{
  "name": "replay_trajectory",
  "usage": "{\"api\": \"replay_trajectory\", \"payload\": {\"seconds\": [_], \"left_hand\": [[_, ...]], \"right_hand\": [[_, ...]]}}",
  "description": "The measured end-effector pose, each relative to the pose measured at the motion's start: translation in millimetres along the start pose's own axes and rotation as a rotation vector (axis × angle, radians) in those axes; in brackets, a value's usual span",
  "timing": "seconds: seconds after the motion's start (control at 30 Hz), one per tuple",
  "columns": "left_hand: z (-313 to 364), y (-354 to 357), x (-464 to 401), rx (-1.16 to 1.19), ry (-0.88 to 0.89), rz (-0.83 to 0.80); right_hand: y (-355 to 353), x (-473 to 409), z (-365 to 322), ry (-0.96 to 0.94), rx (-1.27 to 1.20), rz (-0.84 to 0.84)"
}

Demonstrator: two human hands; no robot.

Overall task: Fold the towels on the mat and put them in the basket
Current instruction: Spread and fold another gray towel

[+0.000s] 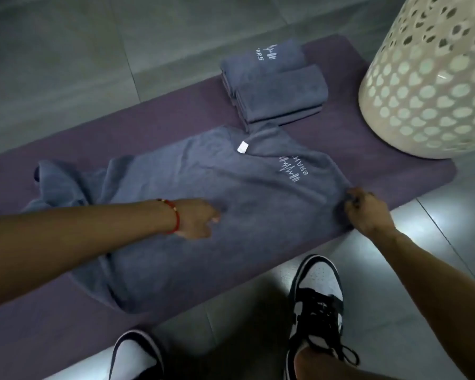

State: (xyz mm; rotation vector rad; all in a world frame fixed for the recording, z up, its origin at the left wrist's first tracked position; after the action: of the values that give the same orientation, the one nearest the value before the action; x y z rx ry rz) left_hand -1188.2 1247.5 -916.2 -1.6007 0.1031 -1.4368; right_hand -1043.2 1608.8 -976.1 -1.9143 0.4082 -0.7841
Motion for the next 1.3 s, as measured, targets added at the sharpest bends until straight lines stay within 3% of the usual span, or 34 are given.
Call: {"api": "replay_trajectory", "payload": {"seconds": [0.13,0.23,0.3,0.43,0.5,0.63,0.73,0.83,0.97,1.1,1.2,1.3], "left_hand": [[9,-78,-84,0.209,-0.085,0.317],[2,-111,-135,0.291,-0.242,0.586],[0,-117,-159,0.328,-0.360,0.636],[-19,-106,-189,0.464,-0.470,0.567],[-24,-107,-191,0.424,-0.458,0.557],[-7,-170,-167,0.155,-0.204,0.926],[-10,-240,-161,0.100,-0.080,1.046],[-11,-299,-172,0.036,-0.180,1.012],[-4,-328,-202,0.157,-0.340,0.909],[3,-296,-220,0.338,-0.213,0.705],[5,-259,-181,0.259,-0.081,0.758],[-6,-199,-118,0.139,-0.029,0.682]], "right_hand": [[7,-6,3,0.166,-0.098,0.213],[14,-11,14,0.306,-0.179,0.249],[19,-13,20,0.350,-0.214,0.276],[27,-10,31,0.353,-0.341,0.295],[23,-6,37,0.336,-0.459,0.304],[2,4,47,0.330,-0.637,0.364],[-3,7,48,0.321,-0.782,0.372],[-5,8,41,0.240,-1.025,0.334],[-10,2,45,0.286,-1.047,0.371],[-8,-18,48,0.361,-0.584,0.356],[-11,-11,16,0.251,-0.246,0.429],[-4,5,-40,0.060,-0.154,0.403]]}}
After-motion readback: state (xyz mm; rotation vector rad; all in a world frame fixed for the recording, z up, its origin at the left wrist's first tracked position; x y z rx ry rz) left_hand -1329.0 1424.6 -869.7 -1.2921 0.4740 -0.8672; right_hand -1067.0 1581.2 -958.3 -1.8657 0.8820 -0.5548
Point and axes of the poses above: each hand's wrist, its own x-axis away from the middle knuckle, its own y-axis out of the palm, z = x × y, the point moved 6 cm from there along -x, towards the middle knuckle, and after that the axes turned 1 degree about -y, right-handed, at the moved point
